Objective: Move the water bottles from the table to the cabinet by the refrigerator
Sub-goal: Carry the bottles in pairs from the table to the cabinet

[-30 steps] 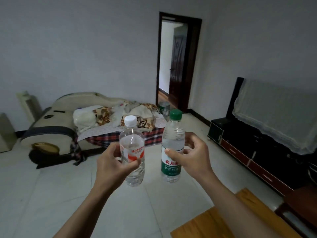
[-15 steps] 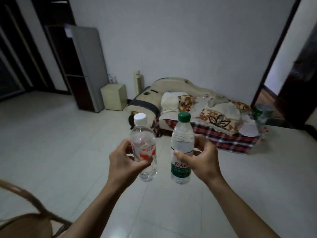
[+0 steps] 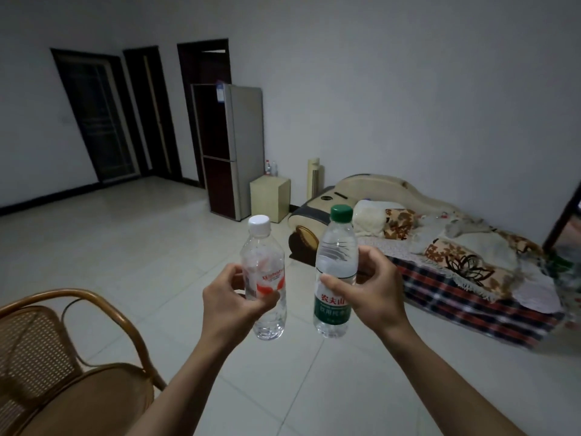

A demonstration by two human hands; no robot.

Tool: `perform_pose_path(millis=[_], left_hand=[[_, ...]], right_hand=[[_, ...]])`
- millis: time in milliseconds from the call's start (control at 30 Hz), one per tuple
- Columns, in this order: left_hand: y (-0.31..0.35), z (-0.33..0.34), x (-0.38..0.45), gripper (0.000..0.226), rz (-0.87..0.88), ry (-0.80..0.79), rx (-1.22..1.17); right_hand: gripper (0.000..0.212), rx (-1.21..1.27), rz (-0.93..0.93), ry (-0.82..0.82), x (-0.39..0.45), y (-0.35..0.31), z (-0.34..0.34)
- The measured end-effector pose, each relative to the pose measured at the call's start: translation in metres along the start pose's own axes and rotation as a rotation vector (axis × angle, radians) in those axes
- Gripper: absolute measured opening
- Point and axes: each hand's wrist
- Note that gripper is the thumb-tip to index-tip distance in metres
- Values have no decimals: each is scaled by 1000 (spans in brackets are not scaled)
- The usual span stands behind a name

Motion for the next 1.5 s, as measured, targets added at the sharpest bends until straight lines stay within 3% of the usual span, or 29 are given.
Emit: perform_pose_path(millis=[533, 1067, 1500], left_hand=[[-32, -7, 36, 46, -17, 51, -66], [-65, 62, 231, 46, -45, 59, 3], [-167, 6, 388, 47, -40, 78, -29]], right_hand=[[54, 46, -27, -63, 41, 15, 28], [51, 54, -49, -30, 233, 128, -20], [51, 6, 1, -74, 392, 167, 69]])
Point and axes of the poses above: each hand's wrist, its own x-axis towards the middle knuckle, its own z-axis out of the palm, y = z × x, and after that the axes turned 13 degrees about -y, right-handed
